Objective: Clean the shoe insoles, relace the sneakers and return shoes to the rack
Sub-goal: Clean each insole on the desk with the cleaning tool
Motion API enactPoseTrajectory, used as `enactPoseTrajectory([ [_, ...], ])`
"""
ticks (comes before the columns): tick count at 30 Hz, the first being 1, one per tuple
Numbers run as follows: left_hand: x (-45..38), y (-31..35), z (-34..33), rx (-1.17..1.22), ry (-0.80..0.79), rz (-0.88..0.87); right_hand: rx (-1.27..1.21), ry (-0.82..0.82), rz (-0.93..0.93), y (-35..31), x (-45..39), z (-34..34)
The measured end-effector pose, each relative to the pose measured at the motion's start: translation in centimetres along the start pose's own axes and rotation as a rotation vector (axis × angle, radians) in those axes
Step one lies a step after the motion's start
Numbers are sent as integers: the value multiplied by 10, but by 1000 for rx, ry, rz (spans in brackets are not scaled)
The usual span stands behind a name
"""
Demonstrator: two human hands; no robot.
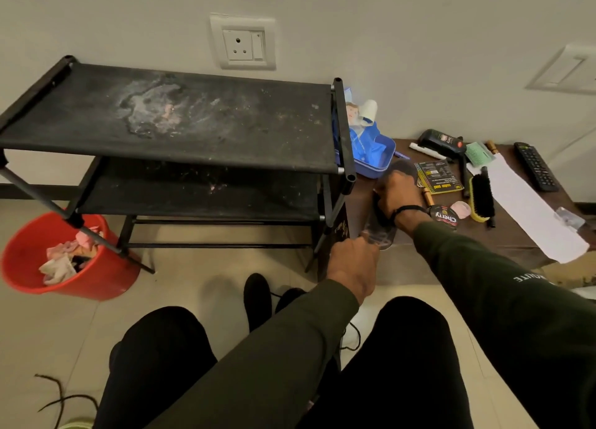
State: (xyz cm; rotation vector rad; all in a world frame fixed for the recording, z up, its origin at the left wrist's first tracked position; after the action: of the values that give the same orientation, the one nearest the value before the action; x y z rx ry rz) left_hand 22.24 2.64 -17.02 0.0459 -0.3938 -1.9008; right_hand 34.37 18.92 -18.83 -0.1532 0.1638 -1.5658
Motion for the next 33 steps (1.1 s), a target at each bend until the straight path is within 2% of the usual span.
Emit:
enactPoseTrajectory([
  [6,1,2,20,-31,6,28,-8,-45,29,-4,58,-2],
  [9,1,7,19,-67,17,30,24,-31,126,-5,93,-1],
  [13,0,8,22,-98,-39,49,61,-14,172,-2,114,0],
  [17,3,7,17,-128,-59,43,74,-8,166,10,90,2],
  [23,0,5,9,-84,-33,18,100,69,47,32,44,13],
  [26,-5,4,8,-97,-31,16,130,89,67,33,24,21],
  [33,-7,2,7,-92,-40,10,150,37,-6,35,1,27],
])
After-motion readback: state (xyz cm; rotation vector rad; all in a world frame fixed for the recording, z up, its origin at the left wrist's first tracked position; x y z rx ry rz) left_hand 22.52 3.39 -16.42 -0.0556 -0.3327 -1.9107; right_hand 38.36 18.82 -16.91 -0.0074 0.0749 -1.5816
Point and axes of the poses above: each hand's wrist, its own x-axis away from the middle knuckle, its own z-axis out of the back of the hand, y = z × x, the point moved 4 cm from there along -x, towards the middle knuckle, and after that the axes turned 5 degrees about x, right-handed, at the moved point
